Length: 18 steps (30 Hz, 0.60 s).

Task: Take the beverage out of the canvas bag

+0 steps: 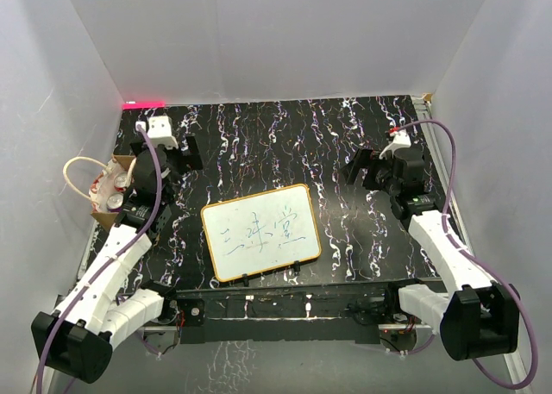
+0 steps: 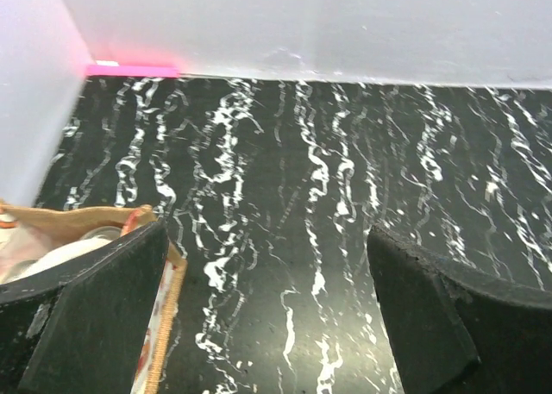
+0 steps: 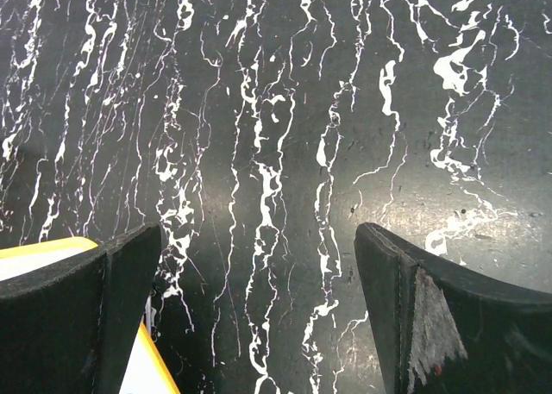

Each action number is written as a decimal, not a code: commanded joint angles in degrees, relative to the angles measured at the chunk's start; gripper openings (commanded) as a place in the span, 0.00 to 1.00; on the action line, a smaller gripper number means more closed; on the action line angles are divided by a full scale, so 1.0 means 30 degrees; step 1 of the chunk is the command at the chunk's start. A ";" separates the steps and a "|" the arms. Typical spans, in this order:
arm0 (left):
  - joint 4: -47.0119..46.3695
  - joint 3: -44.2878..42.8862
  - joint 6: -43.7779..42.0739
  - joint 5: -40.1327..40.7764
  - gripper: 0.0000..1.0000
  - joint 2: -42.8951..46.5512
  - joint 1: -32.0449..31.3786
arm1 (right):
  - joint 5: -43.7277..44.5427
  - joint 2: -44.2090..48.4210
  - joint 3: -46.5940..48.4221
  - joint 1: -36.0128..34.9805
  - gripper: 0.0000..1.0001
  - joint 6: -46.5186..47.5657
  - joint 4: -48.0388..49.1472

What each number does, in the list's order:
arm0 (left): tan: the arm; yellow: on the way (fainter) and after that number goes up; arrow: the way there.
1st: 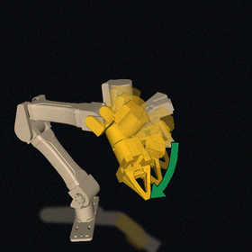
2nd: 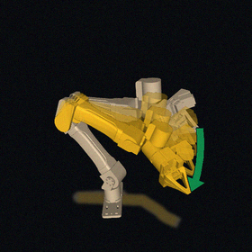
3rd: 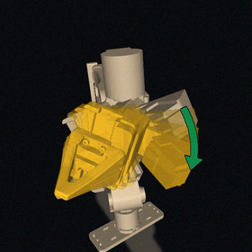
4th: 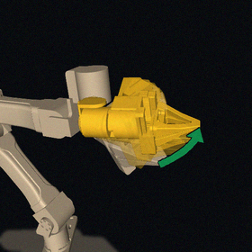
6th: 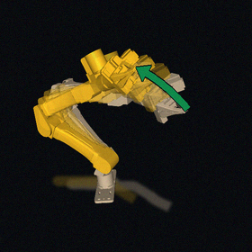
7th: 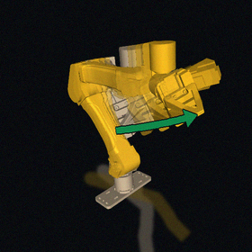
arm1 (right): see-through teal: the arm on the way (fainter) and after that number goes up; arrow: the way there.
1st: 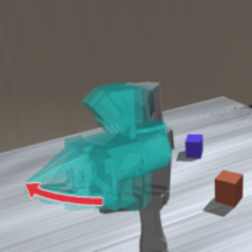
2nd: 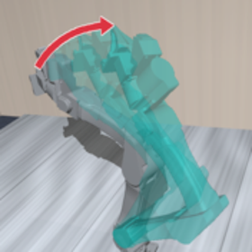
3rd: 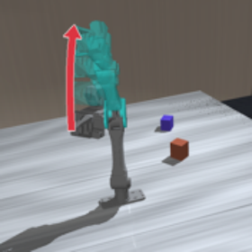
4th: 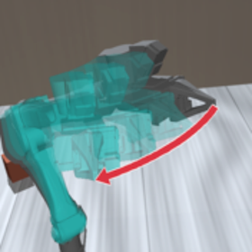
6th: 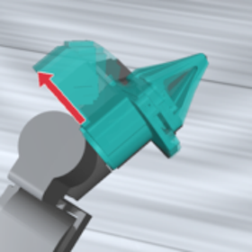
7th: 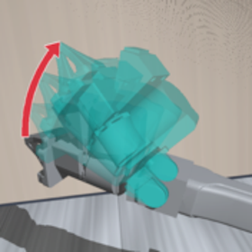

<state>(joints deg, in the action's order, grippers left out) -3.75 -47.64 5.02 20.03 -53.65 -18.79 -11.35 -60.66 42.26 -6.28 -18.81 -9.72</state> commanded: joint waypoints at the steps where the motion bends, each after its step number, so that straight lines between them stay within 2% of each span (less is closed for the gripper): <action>1: -0.2132 0.0265 -0.1374 0.4273 0.97 0.0141 0.0242 | -0.1317 0.0149 -0.0506 0.0324 0.98 -0.0325 0.3755; 5: -0.4261 0.0569 -0.3509 0.8923 0.97 -0.0621 0.0387 | -0.1776 -0.0039 -0.0737 0.0426 0.98 -0.0532 0.4612; 8: -0.4806 0.0554 -0.3986 1.0624 0.97 -0.1143 0.0723 | -0.1983 -0.0075 -0.0829 0.0470 0.98 -0.0597 0.5092; 14: -0.3060 0.0337 -0.1562 1.1725 0.97 -0.1608 0.1516 | -0.2172 0.0225 -0.0996 0.0490 0.98 -0.0675 0.5782; 18: 0.0767 -0.0041 0.1625 1.1958 0.97 -0.1967 0.1637 | -0.2218 0.0571 -0.0858 0.0517 0.98 -0.0624 0.5731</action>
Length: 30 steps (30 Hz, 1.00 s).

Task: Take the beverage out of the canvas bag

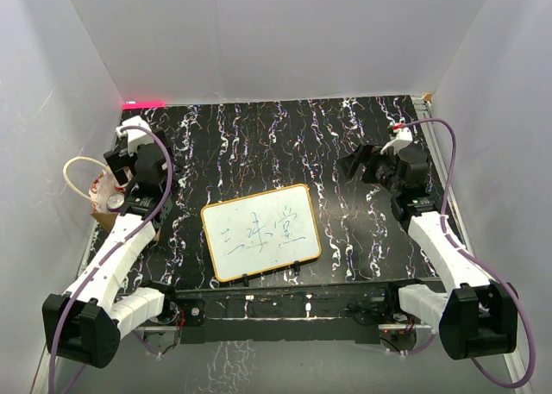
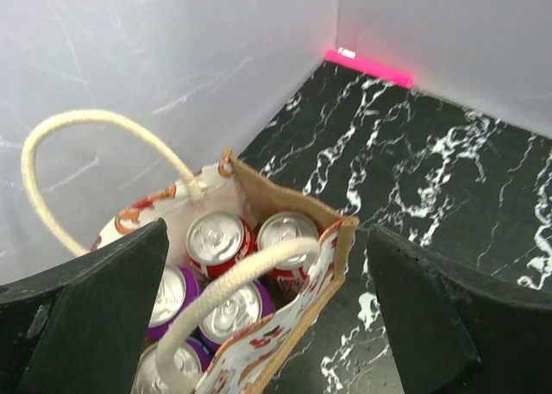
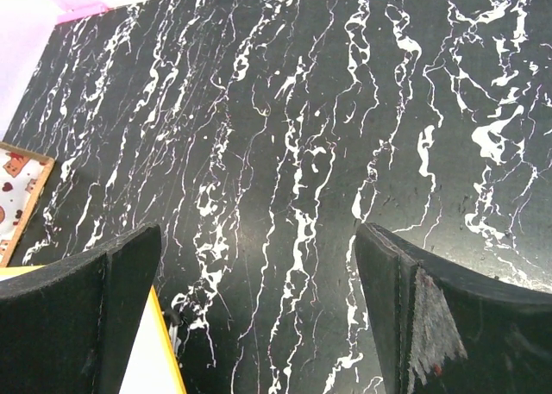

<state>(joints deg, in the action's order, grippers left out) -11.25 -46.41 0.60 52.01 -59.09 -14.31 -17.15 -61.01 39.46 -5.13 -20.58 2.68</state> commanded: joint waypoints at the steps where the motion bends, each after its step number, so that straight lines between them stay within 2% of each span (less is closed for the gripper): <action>1: 0.4033 -0.0386 0.3819 0.1388 0.97 -0.0082 0.0153 | -0.0246 0.0873 0.0099 0.0133 0.98 -0.0048 0.1624; 8: 0.6692 0.0213 0.5130 -0.0203 0.95 0.0433 0.0759 | -0.1508 0.1813 -0.0461 0.0134 0.98 -0.0255 0.2284; 13: 0.7271 0.0105 0.5579 -0.3337 0.76 -0.0378 0.2107 | -0.4061 0.2052 -0.0624 -0.0247 0.98 -0.0234 0.3068; 19: 0.7128 -0.1258 0.5357 -0.6636 0.47 -0.2135 0.2191 | -0.4407 0.1593 0.0000 -0.1518 0.98 -0.1352 0.3499; 24: 0.7828 -0.3291 0.5620 -0.8318 0.06 -0.4640 0.2219 | -0.4396 0.1053 0.0512 -0.2200 0.98 -0.2966 0.3668; 26: 0.7758 -0.3944 0.5684 -0.9082 0.00 -0.5223 0.2220 | -0.4605 0.1028 0.0653 -0.2561 0.98 -0.3181 0.3800; 30: 0.6742 -0.4446 0.5282 -1.1806 0.00 -0.6046 0.2198 | -0.4189 0.1227 0.0613 -0.3006 0.98 -0.3167 0.3367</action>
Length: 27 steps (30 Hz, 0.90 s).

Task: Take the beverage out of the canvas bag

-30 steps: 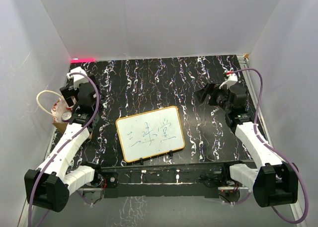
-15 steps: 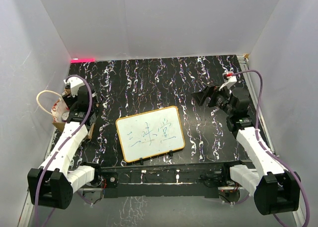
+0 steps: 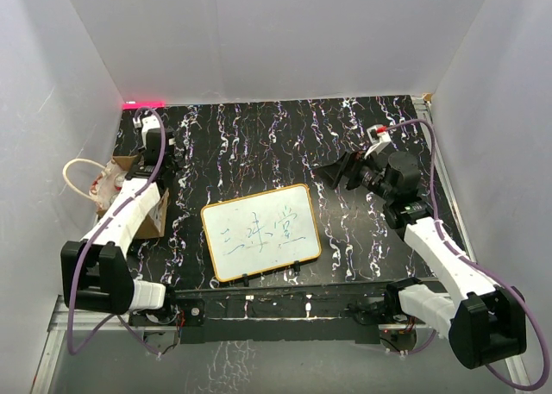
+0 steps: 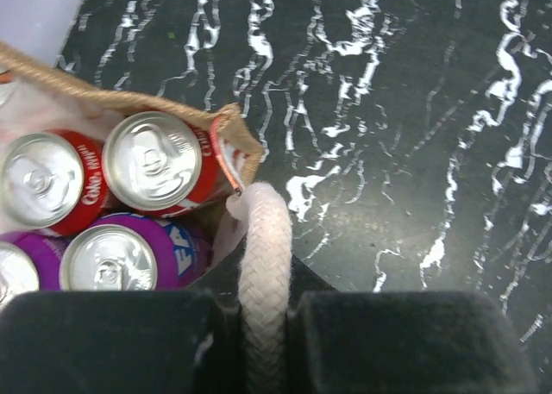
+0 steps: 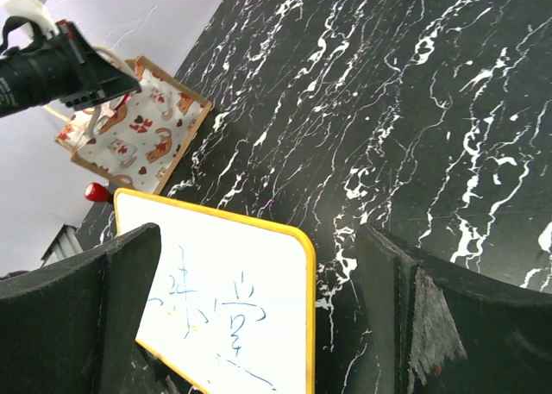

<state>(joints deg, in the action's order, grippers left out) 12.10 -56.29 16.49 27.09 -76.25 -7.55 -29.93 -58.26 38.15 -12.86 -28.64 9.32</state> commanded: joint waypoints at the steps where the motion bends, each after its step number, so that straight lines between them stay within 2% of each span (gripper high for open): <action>1: -0.1315 -0.1245 -0.0051 -0.4311 0.00 -0.0533 -0.0056 | 0.0097 0.0354 0.0968 -0.0477 0.98 -0.0451 0.1127; 7: -0.2433 -0.2418 -0.0158 -0.8669 0.00 -0.2327 -0.0209 | 0.0546 0.0142 0.0937 -0.0597 0.98 -0.0025 0.0655; 12: -0.2634 -0.4356 -0.0285 -1.0393 0.00 -0.4126 -0.1148 | 0.0943 -0.0104 0.1339 -0.0623 0.98 0.0054 0.0357; 27: -0.2522 -1.0580 -0.0220 -1.1699 0.00 -0.9784 -0.6896 | 0.2775 0.0201 0.1558 -0.0692 0.98 0.0906 -0.1315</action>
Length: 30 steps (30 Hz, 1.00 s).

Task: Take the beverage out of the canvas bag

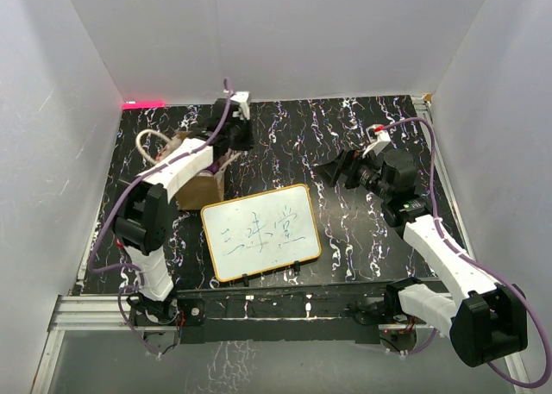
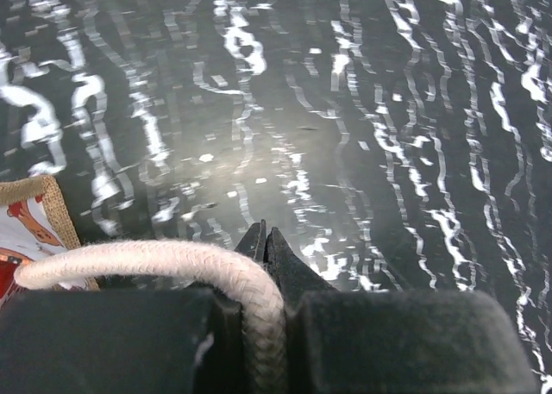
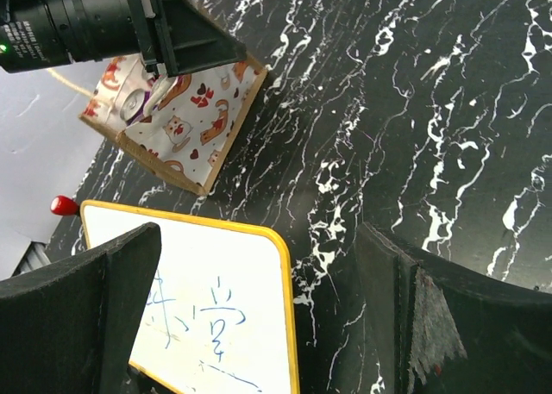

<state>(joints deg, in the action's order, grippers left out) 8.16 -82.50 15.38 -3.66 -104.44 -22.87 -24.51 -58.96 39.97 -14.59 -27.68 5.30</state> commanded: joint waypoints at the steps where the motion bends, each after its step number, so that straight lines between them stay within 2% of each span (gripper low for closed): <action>1: -0.1049 -0.2195 0.0061 -0.1351 0.00 -0.0684 -0.2268 | 0.1184 0.0434 0.0994 -0.0103 0.98 0.0676 -0.0096; 10: 0.0292 -0.3653 -0.0777 -0.1012 0.00 -0.1473 -0.5558 | 0.2789 0.0829 0.1358 -0.0099 0.98 0.1255 -0.1434; 16: -0.0182 -0.2178 -0.0656 -0.0947 0.00 -0.0107 -0.7426 | 0.5179 0.1836 0.2035 -0.0090 0.98 0.1286 -0.2775; 22: -0.0390 -0.0340 -0.0867 -0.1346 0.01 0.1599 -0.8173 | 0.6716 0.3060 0.2333 -0.0076 0.98 0.1396 -0.3201; 23: -0.0342 -0.0062 -0.1026 -0.1316 0.04 0.1897 -0.8178 | 0.6806 0.3198 0.2386 -0.0083 0.98 0.1484 -0.3202; 24: -0.0245 0.0126 -0.1270 -0.1144 0.13 0.2209 -0.8175 | 0.6905 0.3281 0.2437 -0.0087 0.98 0.1591 -0.3257; 27: 0.0157 0.0360 -0.2208 -0.0027 0.45 0.3138 -0.8179 | 0.7107 0.3177 0.2851 -0.0088 0.98 0.1830 -0.3488; 30: 0.0628 -0.0117 -0.3361 0.1503 0.62 0.3932 -0.8073 | 0.6975 0.2672 0.3432 -0.0070 0.98 0.2112 -0.3847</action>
<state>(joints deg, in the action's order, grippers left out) 9.13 -81.62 9.67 -3.79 -98.98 -47.07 -5.15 -50.09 45.78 -14.63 -23.38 -6.57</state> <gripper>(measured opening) 0.535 0.983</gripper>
